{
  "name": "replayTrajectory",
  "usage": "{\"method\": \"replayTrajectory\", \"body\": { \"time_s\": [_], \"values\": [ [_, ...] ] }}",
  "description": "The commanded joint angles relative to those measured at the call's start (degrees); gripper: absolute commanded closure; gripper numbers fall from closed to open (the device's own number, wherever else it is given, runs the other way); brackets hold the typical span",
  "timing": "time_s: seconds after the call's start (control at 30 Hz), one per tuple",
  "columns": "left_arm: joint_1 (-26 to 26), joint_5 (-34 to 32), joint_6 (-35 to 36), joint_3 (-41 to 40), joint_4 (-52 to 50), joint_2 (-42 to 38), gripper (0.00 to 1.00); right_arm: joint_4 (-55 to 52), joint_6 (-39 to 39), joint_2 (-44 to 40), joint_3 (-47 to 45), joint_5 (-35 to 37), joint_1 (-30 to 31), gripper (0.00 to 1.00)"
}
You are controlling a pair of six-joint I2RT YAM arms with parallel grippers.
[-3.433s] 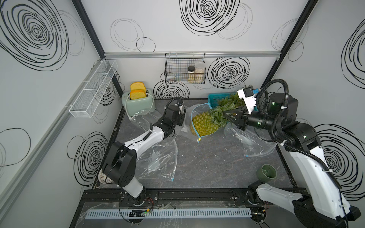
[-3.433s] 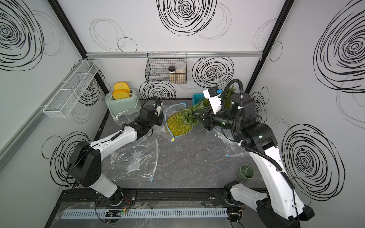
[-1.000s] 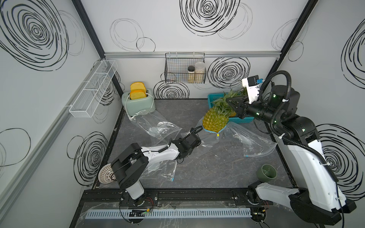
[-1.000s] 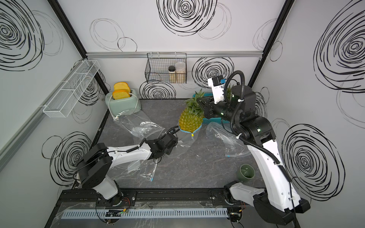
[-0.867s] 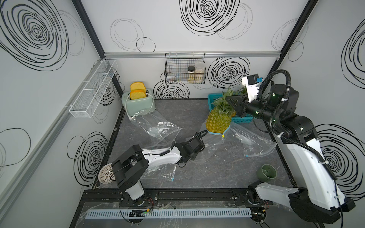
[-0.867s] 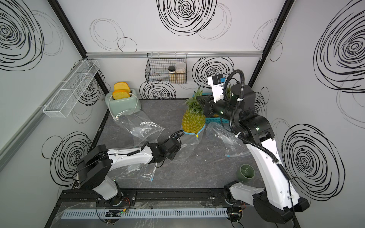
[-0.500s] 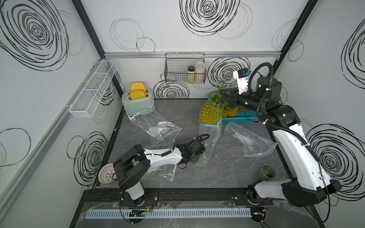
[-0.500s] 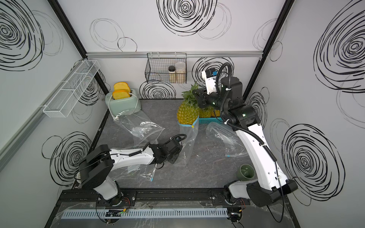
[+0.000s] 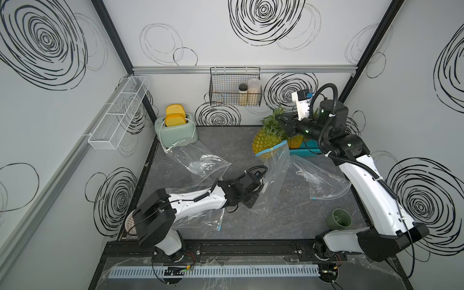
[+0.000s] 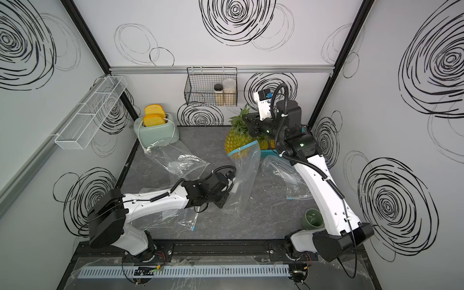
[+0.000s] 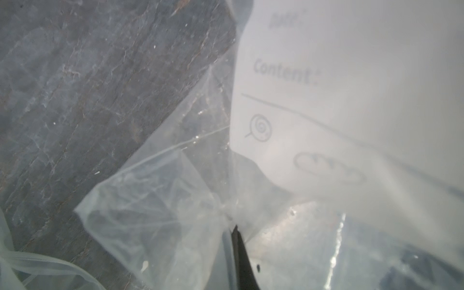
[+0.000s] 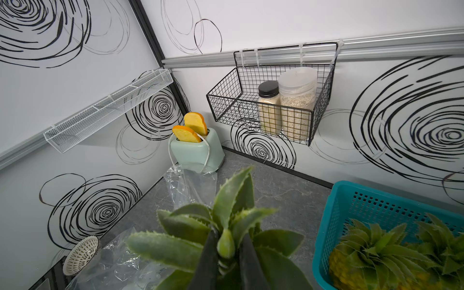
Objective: Open the zip-top bag and take out the pineapple
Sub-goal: Pick up the pineapple from the zipper food storage bag.
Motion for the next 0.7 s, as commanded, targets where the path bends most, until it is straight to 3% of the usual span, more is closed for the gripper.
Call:
{"method": "replayTrajectory", "body": {
  "time_s": [0.0,0.2,0.37,0.67],
  "values": [
    [0.1,1.1,2.7,1.8,-3.1,-2.7,1.00,10.0,0.4,-0.4,0.4,-1.4,-0.2,1.00],
    [1.3,-5.8,4.7,3.1,-10.3,-1.9,1.00,10.2,-0.4,0.5,-0.2,-0.1,-0.7,1.00],
    [2.2,-8.0,4.5,2.3,-14.2,-0.5,1.00,10.3,-0.5,0.7,1.0,-0.5,-1.9,1.00],
    [8.4,-10.6,5.6,1.5,-15.3,4.4,1.00,8.4,-1.2,2.1,6.2,-1.5,-2.6,1.00]
  ]
}}
